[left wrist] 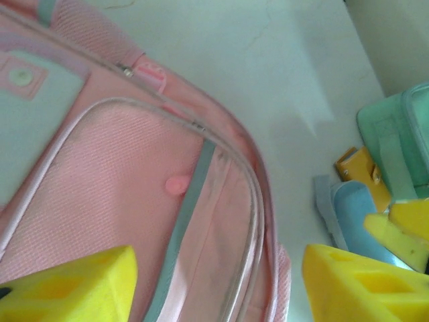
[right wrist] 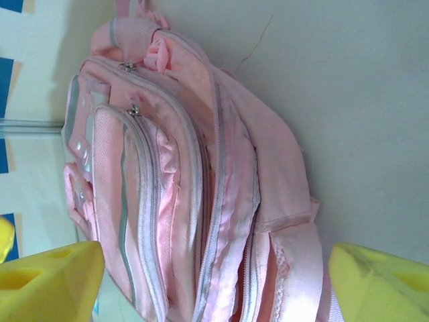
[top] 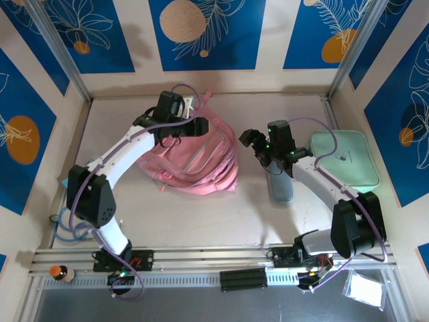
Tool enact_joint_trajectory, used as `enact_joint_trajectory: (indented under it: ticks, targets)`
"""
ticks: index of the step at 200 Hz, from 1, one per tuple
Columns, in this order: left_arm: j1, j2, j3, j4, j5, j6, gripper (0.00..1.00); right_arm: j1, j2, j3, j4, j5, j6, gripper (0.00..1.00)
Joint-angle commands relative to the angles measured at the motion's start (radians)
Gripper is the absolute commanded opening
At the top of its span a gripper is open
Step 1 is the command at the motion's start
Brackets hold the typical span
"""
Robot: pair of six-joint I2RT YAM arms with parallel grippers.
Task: Pack the student bag
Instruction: Close the student bag at the top-center of the table, then rotate the student bag at the top-center of the table.
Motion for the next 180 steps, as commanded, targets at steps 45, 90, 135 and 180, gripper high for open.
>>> enact_joint_trajectory:
  ticks: [45, 90, 135, 180]
  targets:
    - [0.124, -0.279, -0.446, 0.101, -0.309, -0.268, 0.71, 0.045, 0.073, 0.07, -0.061, 0.027, -0.062, 0.89]
    - [0.3, -0.363, -0.764, 0.267, -0.24, -0.518, 0.66, 0.058, 0.095, 0.078, -0.063, 0.019, -0.062, 0.88]
    - [0.394, -0.284, -0.845, 0.43, -0.112, -0.599, 0.57, 0.064, 0.107, 0.075, -0.057, 0.0, -0.057, 0.86]
    - [0.403, -0.184, -0.822, 0.483, -0.092, -0.623, 0.42, 0.072, 0.114, 0.069, -0.049, -0.024, -0.053, 0.83]
